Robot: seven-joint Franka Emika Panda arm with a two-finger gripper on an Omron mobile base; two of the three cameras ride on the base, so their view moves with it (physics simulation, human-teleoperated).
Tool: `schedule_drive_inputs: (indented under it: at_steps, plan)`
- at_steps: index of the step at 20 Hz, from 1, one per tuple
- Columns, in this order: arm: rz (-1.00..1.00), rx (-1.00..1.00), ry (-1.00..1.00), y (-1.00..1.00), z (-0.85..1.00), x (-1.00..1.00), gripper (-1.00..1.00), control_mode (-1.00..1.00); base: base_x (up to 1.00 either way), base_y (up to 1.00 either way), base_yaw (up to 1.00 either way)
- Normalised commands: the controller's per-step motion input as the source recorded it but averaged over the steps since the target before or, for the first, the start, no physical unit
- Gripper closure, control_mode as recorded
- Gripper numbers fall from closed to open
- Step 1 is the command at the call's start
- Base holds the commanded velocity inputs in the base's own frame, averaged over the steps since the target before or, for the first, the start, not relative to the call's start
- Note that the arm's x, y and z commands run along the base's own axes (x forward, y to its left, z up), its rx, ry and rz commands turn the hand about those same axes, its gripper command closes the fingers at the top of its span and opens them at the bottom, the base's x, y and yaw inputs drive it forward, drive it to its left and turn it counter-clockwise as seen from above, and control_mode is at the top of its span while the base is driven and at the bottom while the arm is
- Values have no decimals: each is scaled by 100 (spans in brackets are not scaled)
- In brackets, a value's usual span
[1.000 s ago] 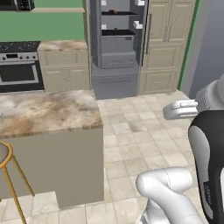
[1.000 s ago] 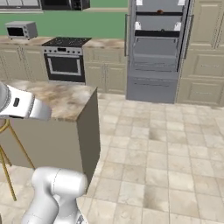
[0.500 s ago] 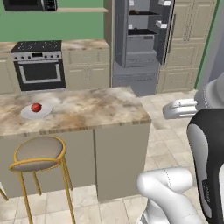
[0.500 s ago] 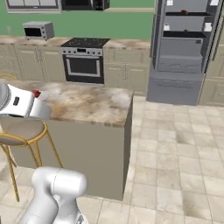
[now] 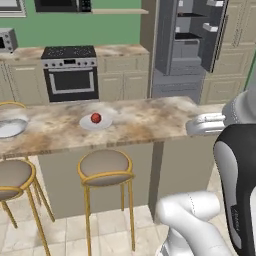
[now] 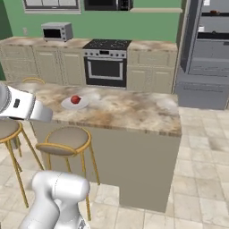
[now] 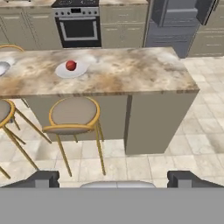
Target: Transport the chicken drumstick and onion to the fridge. Place the chicken drumstick on the rack containing meat and place the onion on the rack containing the vegetable, ensuring meats and vegetables are on different racks.
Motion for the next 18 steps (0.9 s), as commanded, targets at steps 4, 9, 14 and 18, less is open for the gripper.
schedule_drive_inputs:
  at_steps: [4,9,14,18]
  plan:
    - [0,0,0,0,0,0,-100,100,15,96,1]
    - [0,0,0,0,0,0,-100,100,44,25,2]
    - [0,0,0,0,0,0,-100,100,98,2,0]
    - [0,0,0,0,0,0,-100,100,100,10,0]
